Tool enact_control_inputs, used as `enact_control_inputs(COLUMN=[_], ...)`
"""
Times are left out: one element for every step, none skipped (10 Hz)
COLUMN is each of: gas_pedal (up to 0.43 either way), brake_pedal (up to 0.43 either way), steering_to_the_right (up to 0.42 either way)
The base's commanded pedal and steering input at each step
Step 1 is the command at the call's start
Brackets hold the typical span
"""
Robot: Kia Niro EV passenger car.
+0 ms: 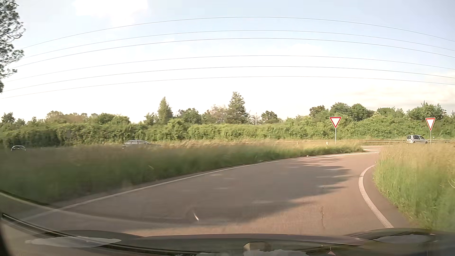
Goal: Follow the waypoints while adhering to traffic rules and regulations
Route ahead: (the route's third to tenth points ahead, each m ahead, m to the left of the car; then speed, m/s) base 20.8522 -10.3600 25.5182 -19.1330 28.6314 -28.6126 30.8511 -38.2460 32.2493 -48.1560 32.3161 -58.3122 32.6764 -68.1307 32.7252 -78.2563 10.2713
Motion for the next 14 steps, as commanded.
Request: enact_control_inputs(gas_pedal=[0.087,0.098,0.098,0.098,0.11,0.11,0.11,0.11,0.11,0.11,0.11,0.11,0.11,0.11], brake_pedal=[0.0,0.0,0.0,0.0,0.0,0.0,0.0,0.0,0.0,0.0,0.0,0.0,0.0,0.0], steering_to_the_right=[0.18,0.18,0.18,0.179,0.179,0.179,0.179,0.179,0.179,0.18,0.179,0.179,0.179,0.179])
